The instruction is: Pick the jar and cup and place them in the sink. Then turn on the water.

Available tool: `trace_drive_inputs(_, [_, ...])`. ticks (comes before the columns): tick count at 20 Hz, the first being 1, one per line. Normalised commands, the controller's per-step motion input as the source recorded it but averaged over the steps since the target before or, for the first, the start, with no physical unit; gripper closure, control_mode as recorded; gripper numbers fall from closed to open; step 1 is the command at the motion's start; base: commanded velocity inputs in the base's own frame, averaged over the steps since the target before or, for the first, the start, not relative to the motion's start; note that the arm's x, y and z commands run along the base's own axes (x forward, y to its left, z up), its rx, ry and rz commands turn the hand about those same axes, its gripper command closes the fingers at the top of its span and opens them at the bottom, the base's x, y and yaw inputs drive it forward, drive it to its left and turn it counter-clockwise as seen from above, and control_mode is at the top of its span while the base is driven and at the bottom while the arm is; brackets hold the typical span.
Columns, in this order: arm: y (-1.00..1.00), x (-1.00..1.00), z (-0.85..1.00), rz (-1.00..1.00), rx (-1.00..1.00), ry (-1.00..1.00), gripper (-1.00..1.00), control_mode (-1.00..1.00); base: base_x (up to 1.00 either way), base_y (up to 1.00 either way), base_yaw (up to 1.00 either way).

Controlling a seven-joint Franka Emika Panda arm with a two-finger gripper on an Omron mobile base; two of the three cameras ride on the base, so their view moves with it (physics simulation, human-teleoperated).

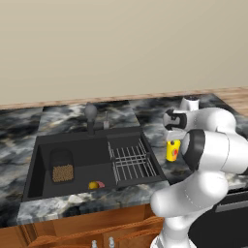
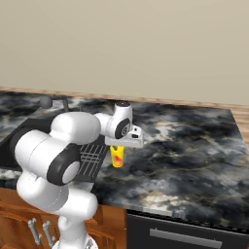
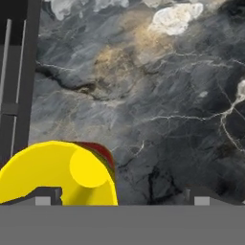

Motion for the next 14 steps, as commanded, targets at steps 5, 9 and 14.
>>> trace_drive_inputs(5, [0.0,0.0,-0.19,0.0,0.0,0.0,-1.0,-1.0,0.0,0.0,0.0])
trace_drive_inputs(9, [0.0,0.0,-0.19,0.0,0.0,0.0,-1.0,-1.0,0.0,0.0,0.0])
trace_drive_inputs(14, [0.0,0.0,-0.17,0.0,0.0,0.0,-1.0,-1.0,0.0,0.0,0.0])
